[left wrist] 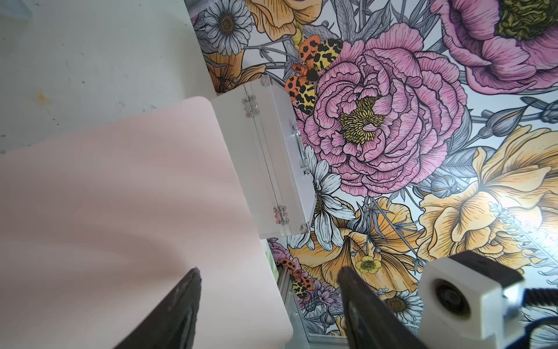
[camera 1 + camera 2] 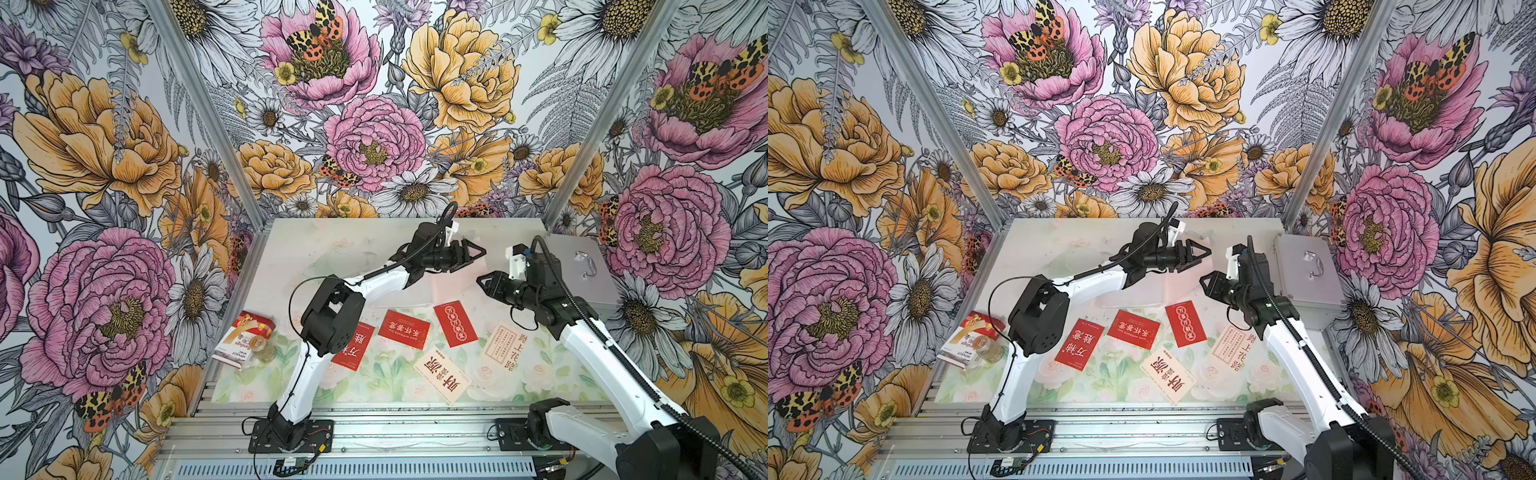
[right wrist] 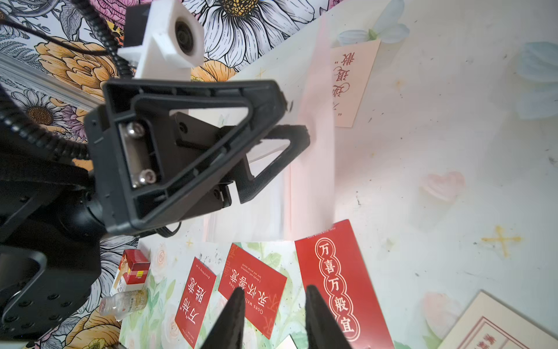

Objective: Place the photos into the photo albums
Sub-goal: Open the photo album at the center of the board.

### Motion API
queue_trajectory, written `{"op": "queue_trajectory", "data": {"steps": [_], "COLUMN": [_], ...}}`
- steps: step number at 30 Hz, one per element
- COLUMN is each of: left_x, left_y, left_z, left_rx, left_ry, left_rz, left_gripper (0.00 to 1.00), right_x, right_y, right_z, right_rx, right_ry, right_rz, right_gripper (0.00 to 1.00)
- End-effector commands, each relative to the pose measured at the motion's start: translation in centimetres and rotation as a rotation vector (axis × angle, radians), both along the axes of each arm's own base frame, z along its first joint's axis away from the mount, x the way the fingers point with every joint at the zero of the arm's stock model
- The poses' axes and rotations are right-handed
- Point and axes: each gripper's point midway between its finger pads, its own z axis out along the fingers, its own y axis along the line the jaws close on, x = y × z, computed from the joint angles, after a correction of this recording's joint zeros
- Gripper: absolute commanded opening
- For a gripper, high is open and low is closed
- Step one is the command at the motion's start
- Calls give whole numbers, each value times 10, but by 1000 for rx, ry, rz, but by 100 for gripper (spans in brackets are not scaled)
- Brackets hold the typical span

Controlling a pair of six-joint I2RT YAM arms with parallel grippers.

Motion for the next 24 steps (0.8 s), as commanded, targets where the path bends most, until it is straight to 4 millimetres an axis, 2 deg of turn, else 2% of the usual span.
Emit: {"op": "queue_trajectory", "data": {"steps": [1,3,8,10,12,16,20,24], "left_x": [14,20,21,22,26,31,39,39], "left_y": [19,28,28,29,36,55,88,131], "left_z": [3,-9,-35,-47,-54,-55,-44,-38], "left_rx": [15,38,44,49,39,71,121,233], "left_ry": [-15,-7,33,55,67,50,14,-15], "left_rz": [50,82,79,85,106,128,171,223], "left_gripper": [71,70,67,65,61,60,60,60], "right_x": [16,27,44,51,58,64,71,78], "right_y": [4,11,34,35,28,16,6,2], "right_z": [3,0,3,-2,-18,-50,-89,-117], "right_rx": [-11,-3,-25,-42,-91,-131,-164,-196], "right_ry": [-26,-25,-37,-40,-18,17,88,128], "right_rz": [-5,4,44,34,3,-34,-53,-63], "right_gripper": [32,31,31,29,25,24,24,24]}}
